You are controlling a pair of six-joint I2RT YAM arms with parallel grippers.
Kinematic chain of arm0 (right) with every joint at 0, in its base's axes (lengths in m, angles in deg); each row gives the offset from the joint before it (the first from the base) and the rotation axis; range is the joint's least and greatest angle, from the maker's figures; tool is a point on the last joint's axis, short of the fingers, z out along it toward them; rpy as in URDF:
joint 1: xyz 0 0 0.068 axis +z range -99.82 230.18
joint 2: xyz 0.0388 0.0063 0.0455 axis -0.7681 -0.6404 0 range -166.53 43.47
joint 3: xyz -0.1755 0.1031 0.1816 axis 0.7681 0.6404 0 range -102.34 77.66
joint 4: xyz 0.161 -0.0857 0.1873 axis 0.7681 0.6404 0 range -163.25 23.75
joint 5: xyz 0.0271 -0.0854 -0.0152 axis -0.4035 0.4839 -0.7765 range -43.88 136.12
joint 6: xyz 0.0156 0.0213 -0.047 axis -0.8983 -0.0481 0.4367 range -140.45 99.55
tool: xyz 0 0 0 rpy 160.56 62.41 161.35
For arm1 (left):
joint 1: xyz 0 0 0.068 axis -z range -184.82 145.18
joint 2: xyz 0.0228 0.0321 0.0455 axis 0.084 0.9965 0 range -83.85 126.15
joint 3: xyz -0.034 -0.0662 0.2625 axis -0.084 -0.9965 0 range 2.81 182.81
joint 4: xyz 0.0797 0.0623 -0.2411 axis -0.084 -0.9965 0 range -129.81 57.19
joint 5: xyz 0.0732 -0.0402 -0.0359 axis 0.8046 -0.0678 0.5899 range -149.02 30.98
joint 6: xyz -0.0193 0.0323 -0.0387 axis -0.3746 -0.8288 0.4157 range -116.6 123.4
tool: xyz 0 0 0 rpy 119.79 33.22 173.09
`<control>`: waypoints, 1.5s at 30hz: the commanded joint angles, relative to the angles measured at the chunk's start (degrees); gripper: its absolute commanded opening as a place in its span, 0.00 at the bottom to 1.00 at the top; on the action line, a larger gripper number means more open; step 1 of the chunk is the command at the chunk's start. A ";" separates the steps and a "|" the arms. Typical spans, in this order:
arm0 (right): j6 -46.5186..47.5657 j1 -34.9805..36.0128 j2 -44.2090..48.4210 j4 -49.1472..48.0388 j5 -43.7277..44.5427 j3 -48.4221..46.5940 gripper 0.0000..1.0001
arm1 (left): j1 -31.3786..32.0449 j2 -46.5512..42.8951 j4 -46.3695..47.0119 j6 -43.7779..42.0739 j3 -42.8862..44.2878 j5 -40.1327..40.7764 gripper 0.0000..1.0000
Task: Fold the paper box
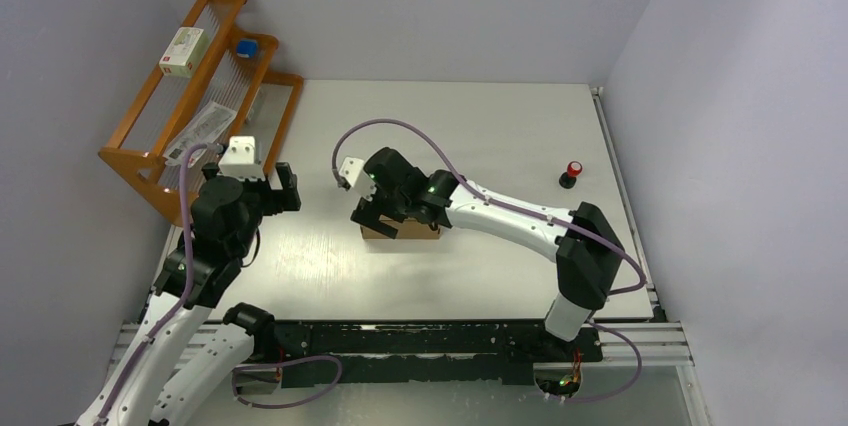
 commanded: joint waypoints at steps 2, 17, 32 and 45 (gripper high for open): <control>0.55 -2.41 -0.45 1.94 -2.72 -1.38 0.97 | 0.25 -0.82 0.67 -0.82 -0.46 0.41 0.98; 1.09 -6.49 -8.50 4.86 -14.84 -4.77 0.92 | 0.24 -0.47 0.72 -1.00 -0.63 -0.87 0.98; 2.33 -6.48 -12.96 12.62 -11.94 -11.82 0.57 | 0.24 -0.31 0.82 -1.02 -0.54 -1.12 0.98; 12.43 -0.53 -11.49 -5.04 22.57 -5.47 0.53 | 1.44 -2.79 -0.02 -0.56 -0.19 0.94 0.98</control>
